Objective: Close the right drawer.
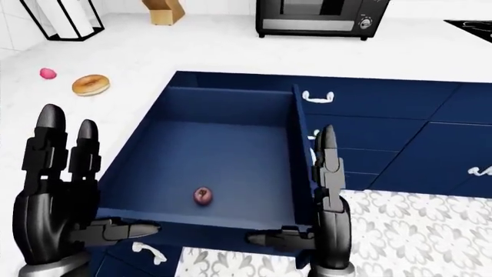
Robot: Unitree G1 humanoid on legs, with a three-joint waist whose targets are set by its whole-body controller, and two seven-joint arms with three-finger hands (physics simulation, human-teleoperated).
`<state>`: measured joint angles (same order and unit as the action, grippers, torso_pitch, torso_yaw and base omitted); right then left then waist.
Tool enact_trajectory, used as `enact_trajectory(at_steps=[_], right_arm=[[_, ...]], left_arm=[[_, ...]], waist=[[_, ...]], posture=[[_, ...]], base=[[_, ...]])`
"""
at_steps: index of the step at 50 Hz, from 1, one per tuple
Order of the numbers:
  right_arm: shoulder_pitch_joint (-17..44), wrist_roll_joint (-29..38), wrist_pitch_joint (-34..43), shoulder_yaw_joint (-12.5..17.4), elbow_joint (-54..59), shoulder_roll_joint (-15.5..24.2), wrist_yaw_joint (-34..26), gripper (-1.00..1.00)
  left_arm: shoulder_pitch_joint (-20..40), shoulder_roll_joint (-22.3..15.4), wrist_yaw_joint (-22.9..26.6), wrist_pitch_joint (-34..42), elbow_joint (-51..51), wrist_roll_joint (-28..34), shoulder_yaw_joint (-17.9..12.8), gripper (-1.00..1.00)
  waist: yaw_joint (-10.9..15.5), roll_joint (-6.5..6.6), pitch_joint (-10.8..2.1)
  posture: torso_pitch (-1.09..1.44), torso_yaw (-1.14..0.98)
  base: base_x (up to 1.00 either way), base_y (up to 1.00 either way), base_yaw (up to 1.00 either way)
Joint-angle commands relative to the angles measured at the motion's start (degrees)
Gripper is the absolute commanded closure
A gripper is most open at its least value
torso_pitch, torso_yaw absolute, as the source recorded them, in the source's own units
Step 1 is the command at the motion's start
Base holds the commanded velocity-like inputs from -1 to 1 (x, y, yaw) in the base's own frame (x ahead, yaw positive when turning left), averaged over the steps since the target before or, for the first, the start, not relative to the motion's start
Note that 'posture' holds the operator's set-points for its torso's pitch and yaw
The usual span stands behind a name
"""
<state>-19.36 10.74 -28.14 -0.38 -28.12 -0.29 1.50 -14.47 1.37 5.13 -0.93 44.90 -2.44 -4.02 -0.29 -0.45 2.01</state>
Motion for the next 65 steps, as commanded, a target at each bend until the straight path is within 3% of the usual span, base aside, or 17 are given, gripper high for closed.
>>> enact_trajectory(at_steps=[1, 5, 6, 7, 9, 10, 18, 26, 32, 39, 46, 53, 56, 59, 62, 65], right_arm=[[0.15, 0.15, -1.7, 0.59, -3.04, -0.23, 0.66, -1.0], [-0.98, 0.52, -1.87, 2.09, -4.35, -0.82, 1.16, -1.0], [8.2, -7.73, 24.05, 11.35, -22.89, 1.77, -6.14, -1.0], [10.81, -8.54, 29.68, 13.56, -25.81, 2.17, -7.23, -1.0], [11.29, -8.52, 30.25, 15.19, -26.22, 1.45, -8.88, -1.0], [12.36, -9.39, 32.56, 18.2, -27.54, 2.25, -9.67, -1.0], [15.52, -14.12, 36.92, 30.88, -28.08, 5.38, -12.61, -1.0], [16.76, -22.55, 39.86, 48.1, -24.33, 12.23, -14.13, -1.0], [16.32, -25.68, 37.21, 55.53, -16.93, 15.47, -15.14, -1.0], [16.35, -26.3, 31.97, 59.76, -3.91, 19.9, -16.34, -1.0], [17.46, -24.59, 23.59, 58.58, 15.65, 25.28, -15.57, -1.0], [20.87, -26.12, 2.93, 51.79, 55.79, 34.16, -13.28, -1.0], [23.13, -28.36, -4.94, 45.85, 70.03, 37.33, -12.27, -1.0], [28.88, -30.28, -12.81, 37.46, 85.35, 39.47, -11.92, -1.0], [35.25, -29.26, -17.47, 28.73, 95.1, 38.47, -9.0, -1.0], [39.04, -29.81, -18.69, 24.03, 99.24, 36.56, -9.03, -1.0]], left_arm=[[0.46, -0.11, -0.08, -1.58, 2.35, -0.19, -0.1, -1.0], [0.42, -0.1, -0.12, -1.81, 2.14, -0.06, 0.01, -1.0], [0.45, -0.12, -0.11, -1.91, 1.99, -0.06, -0.01, -1.0], [0.43, -0.13, -0.09, -2.02, 1.86, -0.08, -0.03, -1.0], [0.39, -0.14, -0.09, -1.9, 2.05, -0.11, -0.04, -1.0], [0.5, -0.16, -0.13, -1.52, 2.34, -0.21, -0.16, -1.0], [0.52, -0.11, -0.06, -1.37, 2.47, -0.18, -0.16, -1.0], [0.41, -0.12, -0.2, -0.47, 3.46, 0.05, 0.22, -1.0], [0.47, -0.15, -0.2, -0.41, 3.42, 0.02, 0.18, -1.0], [0.35, -0.14, -0.16, -0.74, 3.2, 0.11, 0.29, -1.0], [0.44, -0.17, -0.13, -0.89, 2.93, 0.06, 0.18, -1.0], [0.62, -0.16, 0.01, -1.52, 2.12, -0.16, -0.18, -1.0], [0.66, -0.14, -0.03, -1.55, 1.93, 0.01, 0.0, -1.0], [0.72, -0.18, -0.1, -1.39, 2.01, 0.04, 0.01, -1.0], [0.73, -0.19, -0.09, -1.66, 1.67, 0.07, 0.03, -1.0], [0.69, -0.2, -0.15, -1.58, 1.77, 0.19, 0.15, -1.0]], waist=[[0.03, -0.02, -0.58], [0.01, 0.0, -0.38], [0.0, 0.0, -0.36], [0.25, -0.13, -0.67], [0.22, -0.34, -0.88], [0.39, -0.29, -0.55], [0.44, -1.04, -0.72], [0.69, -1.17, -0.22], [0.59, -1.61, -0.09], [0.54, -1.95, -0.07], [0.52, -2.24, -0.2], [0.31, -2.4, -0.65], [0.43, -2.55, -0.93], [0.3, -2.41, -1.1], [0.07, -2.19, -1.44], [-0.01, -2.01, -1.75]], posture=[[0.0, 0.0], [0.0, 0.0], [0.0, 0.0], [0.0, 0.0], [0.0, 0.0], [0.0, 0.0], [0.0, 0.0], [0.0, 0.0], [0.0, 0.0], [0.0, 0.0], [0.0, 0.0], [0.0, 0.0], [0.0, 0.0], [0.0, 0.0], [0.0, 0.0], [0.0, 0.0]], base=[[0.0, 0.0, 0.0], [0.0, 0.0, 0.0], [0.0, 0.0, 0.0], [0.0, 0.0, 0.0], [0.0, 0.0, 0.0], [0.0, 0.0, 0.0], [0.0, 0.0, 0.0], [0.0, 0.0, 0.0], [0.0, 0.0, 0.0], [0.0, 0.0, 0.0], [0.0, 0.0, 0.0], [0.0, 0.0, 0.0], [0.0, 0.0, 0.0], [0.0, 0.0, 0.0], [0.0, 0.0, 0.0], [0.0, 0.0, 0.0]])
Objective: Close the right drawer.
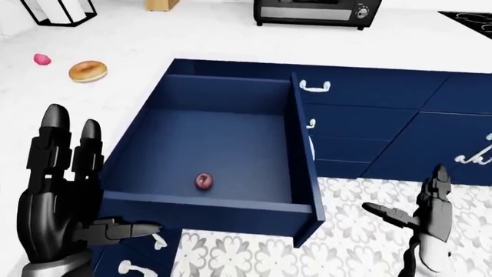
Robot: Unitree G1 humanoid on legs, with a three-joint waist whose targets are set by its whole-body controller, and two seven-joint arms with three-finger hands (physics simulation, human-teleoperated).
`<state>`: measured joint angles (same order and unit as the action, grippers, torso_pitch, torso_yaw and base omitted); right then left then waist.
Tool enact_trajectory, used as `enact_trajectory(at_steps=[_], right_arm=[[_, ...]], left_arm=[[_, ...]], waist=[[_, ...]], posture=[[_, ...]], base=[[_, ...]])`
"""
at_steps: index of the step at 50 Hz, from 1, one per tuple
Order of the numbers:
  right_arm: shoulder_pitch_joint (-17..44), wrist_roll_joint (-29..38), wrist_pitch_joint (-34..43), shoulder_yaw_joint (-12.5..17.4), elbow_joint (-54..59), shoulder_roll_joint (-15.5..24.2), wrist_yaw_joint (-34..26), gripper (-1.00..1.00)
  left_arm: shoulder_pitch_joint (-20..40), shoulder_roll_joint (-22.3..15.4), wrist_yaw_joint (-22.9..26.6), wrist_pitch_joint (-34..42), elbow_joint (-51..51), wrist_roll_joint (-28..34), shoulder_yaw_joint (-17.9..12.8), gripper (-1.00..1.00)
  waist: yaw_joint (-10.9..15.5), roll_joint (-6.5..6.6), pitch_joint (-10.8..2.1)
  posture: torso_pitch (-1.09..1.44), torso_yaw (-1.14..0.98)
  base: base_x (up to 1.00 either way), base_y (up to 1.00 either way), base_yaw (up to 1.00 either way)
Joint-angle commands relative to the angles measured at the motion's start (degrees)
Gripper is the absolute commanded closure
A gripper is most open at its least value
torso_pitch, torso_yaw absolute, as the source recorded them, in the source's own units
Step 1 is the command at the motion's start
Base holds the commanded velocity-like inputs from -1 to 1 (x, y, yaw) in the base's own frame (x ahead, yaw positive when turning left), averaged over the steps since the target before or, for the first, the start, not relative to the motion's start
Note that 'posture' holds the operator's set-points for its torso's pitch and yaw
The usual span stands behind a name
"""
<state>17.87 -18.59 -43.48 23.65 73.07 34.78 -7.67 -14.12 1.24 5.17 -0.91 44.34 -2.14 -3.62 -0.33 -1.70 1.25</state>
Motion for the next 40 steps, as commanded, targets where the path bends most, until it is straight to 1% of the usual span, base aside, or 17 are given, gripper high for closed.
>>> enact_trajectory(at_steps=[1, 5, 7, 8, 9, 11, 14, 15, 18, 21, 25, 32, 40], right_arm=[[2.95, 0.62, -3.37, -1.71, -0.93, 0.66, 1.51, -1.0], [4.82, 2.22, -2.63, -4.66, 0.87, -1.6, 2.01, -1.0], [5.35, 3.5, -2.49, -5.55, 1.15, -2.38, 2.9, -1.0], [5.57, 3.5, -2.09, -5.52, 1.2, -2.62, 2.58, -1.0], [5.72, 3.29, -2.35, -5.55, 1.01, -3.05, 0.86, -1.0], [6.2, 4.28, -1.49, -6.21, 1.0, -3.55, 1.35, -1.0], [6.61, 5.4, -0.93, -6.95, 0.57, -4.45, 0.41, -1.0], [6.92, 6.4, -1.07, -7.61, 0.5, -5.15, 0.83, -1.0], [7.43, 7.39, -1.2, -7.77, 1.06, -6.21, 0.88, -1.0], [7.9, 8.98, -1.29, -8.62, 1.12, -7.43, 0.93, -1.0], [8.08, 9.55, -1.43, -8.72, 1.1, -8.54, 0.33, -1.0], [8.77, 12.18, -1.55, -10.53, 1.46, -11.74, -1.6, -1.0], [9.52, 13.83, -1.18, -11.0, 1.35, -13.03, -2.22, -1.0]], left_arm=[[0.36, -0.09, -0.17, -1.68, 2.24, -0.13, -0.28, -1.0], [0.42, -0.1, -0.25, -1.43, 2.41, -0.09, -0.25, -1.0], [0.5, -0.12, -0.29, -1.06, 2.74, -0.06, -0.23, -1.0], [0.55, -0.11, -0.32, -1.11, 2.63, -0.03, -0.24, -1.0], [0.53, -0.11, -0.31, -1.13, 2.6, 0.02, -0.15, -1.0], [0.47, -0.12, -0.27, -1.35, 2.46, -0.05, -0.16, -1.0], [0.39, -0.11, -0.24, -1.56, 2.34, -0.06, -0.16, -1.0], [0.41, -0.12, -0.26, -1.5, 2.36, -0.06, -0.17, -1.0], [0.38, -0.13, -0.18, -1.65, 2.28, -0.24, -0.37, -1.0], [0.4, -0.1, -0.08, -2.01, 1.87, -0.31, -0.44, -1.0], [0.27, -0.08, -0.01, -2.22, 1.76, -0.33, -0.42, -1.0], [0.37, -0.09, -0.13, -1.63, 2.16, -0.25, -0.3, -1.0], [0.35, -0.11, -0.18, -1.65, 2.11, -0.08, -0.12, -1.0]], waist=[[0.06, -0.73, -1.1], [0.59, -0.8, -1.26], [0.85, -0.93, -1.25], [0.96, -1.02, -1.22], [1.06, -1.11, -1.17], [1.22, -1.28, -1.03], [1.31, -1.42, -0.8], [1.32, -1.46, -0.72], [1.33, -1.54, -0.51], [1.42, -1.61, -0.37], [1.55, -1.62, -0.25], [1.56, -1.6, -0.27], [1.38, -1.53, -0.45]], posture=[[0.0, 0.0], [0.0, 0.0], [0.0, 0.0], [0.0, 0.0], [0.0, 0.0], [0.0, 0.0], [0.0, 0.0], [0.0, 0.0], [0.0, 0.0], [0.0, 0.0], [0.0, 0.0], [0.0, 0.0], [0.0, 0.0]], base=[[0.0, 0.0, 0.0], [0.0, 0.0, 0.0], [0.0, 0.0, 0.0], [0.0, 0.0, 0.0], [0.0, 0.0, 0.0], [0.0, 0.0, 0.0], [0.0, 0.0, 0.0], [0.0, 0.0, 0.0], [0.0, 0.0, 0.0], [0.0, 0.0, 0.0], [0.0, 0.0, 0.0], [0.0, 0.0, 0.0], [0.0, 0.0, 0.0]])
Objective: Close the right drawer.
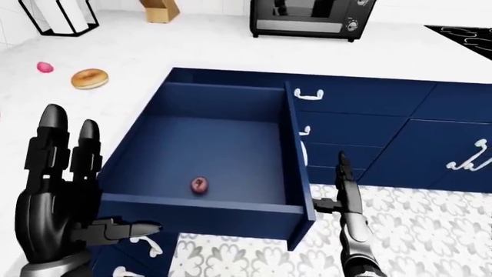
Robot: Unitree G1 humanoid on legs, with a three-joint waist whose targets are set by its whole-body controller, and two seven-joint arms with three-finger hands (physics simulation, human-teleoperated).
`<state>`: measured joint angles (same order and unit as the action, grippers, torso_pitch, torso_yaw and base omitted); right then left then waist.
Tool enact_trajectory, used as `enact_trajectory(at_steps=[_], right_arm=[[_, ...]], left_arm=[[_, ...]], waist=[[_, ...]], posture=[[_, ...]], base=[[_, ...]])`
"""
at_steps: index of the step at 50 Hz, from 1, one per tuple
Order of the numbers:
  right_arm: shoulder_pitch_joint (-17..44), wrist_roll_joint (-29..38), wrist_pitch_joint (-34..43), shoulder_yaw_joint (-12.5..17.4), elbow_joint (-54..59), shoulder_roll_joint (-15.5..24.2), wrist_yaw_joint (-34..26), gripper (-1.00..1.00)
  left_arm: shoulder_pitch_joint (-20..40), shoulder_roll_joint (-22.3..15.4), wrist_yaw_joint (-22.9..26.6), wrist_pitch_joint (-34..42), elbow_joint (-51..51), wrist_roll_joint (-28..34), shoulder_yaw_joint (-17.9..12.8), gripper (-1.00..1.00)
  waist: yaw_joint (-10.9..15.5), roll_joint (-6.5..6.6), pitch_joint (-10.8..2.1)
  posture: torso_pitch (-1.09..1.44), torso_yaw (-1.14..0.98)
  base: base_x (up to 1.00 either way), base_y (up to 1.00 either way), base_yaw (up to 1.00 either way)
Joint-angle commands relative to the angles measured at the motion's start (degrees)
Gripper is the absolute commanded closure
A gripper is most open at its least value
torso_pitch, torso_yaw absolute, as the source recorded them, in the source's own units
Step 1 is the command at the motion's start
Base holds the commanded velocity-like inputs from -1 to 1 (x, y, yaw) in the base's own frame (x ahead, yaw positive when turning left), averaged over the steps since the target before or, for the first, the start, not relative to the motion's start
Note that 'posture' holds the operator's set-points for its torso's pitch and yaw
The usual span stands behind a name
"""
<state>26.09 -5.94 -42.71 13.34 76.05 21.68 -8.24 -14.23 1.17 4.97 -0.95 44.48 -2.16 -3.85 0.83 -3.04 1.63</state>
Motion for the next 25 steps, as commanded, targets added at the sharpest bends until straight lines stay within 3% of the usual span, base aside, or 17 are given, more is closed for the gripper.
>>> enact_trajectory(at_steps=[1, 25], right_arm=[[1.41, 1.34, -1.9, -0.74, -1.59, -0.04, -1.66, -1.0], [7.3, 5.73, 1.97, -3.4, -3.93, -2.4, -1.43, -1.0]], left_arm=[[0.44, -0.04, 0.05, -1.75, 1.81, -0.09, 0.13, -1.0], [0.48, -0.07, -0.04, -1.36, 2.07, 0.12, 0.33, -1.0]], waist=[[0.2, -0.19, -0.87], [-0.06, 0.07, -1.32]], posture=[[0.0, 0.0], [0.0, 0.0]], base=[[0.0, 0.0, 0.0], [0.0, 0.0, 0.0]])
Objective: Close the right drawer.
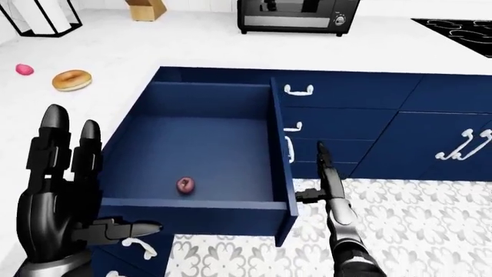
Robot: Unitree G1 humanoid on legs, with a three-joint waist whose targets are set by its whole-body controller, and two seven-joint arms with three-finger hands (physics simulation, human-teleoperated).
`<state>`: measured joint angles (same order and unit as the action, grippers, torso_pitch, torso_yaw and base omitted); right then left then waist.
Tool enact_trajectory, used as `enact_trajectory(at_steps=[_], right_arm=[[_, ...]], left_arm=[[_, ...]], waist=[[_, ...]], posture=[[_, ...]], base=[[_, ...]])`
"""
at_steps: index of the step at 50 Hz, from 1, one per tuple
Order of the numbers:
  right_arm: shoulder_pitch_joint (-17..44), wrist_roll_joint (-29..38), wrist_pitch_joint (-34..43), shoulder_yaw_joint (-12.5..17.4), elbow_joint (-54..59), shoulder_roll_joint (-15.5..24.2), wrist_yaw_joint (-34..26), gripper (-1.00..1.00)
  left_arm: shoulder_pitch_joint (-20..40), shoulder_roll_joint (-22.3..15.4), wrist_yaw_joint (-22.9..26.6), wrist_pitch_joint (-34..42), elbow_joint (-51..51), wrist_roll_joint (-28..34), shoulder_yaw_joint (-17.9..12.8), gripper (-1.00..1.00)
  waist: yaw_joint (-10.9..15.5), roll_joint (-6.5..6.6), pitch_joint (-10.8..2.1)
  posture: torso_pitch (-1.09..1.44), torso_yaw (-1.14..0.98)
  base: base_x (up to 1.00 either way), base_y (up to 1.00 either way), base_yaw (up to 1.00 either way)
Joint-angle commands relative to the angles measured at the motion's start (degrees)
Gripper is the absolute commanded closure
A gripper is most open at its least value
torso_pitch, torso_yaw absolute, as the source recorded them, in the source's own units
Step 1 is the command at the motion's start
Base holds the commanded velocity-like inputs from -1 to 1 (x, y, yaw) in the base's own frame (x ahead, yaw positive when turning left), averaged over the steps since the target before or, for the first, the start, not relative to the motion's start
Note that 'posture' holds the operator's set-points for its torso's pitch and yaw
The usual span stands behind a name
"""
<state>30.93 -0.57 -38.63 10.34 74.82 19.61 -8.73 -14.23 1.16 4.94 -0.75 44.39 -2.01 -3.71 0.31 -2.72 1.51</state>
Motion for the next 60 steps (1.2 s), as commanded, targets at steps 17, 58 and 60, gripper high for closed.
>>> enact_trajectory(at_steps=[17, 58, 60], right_arm=[[5.62, 2.8, -0.19, -1.83, -3.15, -2.9, -1.73, -1.0], [14.27, 10.12, 6.9, -6.0, -3.38, -11.98, -2.07, -1.0], [14.25, 10.47, 6.87, -6.34, -3.4, -12.54, -2.07, -1.0]], left_arm=[[0.64, -0.05, 0.13, -1.06, 2.67, -0.56, -0.33, -1.0], [0.62, 0.01, 0.62, -2.9, 0.9, -1.27, -0.87, -1.0], [0.49, 0.02, 0.69, -3.31, 0.67, -1.25, -0.86, -1.0]], waist=[[0.59, 0.12, -1.07], [0.53, 0.93, -1.42], [0.56, 0.98, -1.45]], posture=[[0.0, 0.0], [0.0, 0.0], [0.0, 0.0]], base=[[0.0, 0.0, 0.0], [0.0, 0.0, 0.0], [0.0, 0.0, 0.0]])
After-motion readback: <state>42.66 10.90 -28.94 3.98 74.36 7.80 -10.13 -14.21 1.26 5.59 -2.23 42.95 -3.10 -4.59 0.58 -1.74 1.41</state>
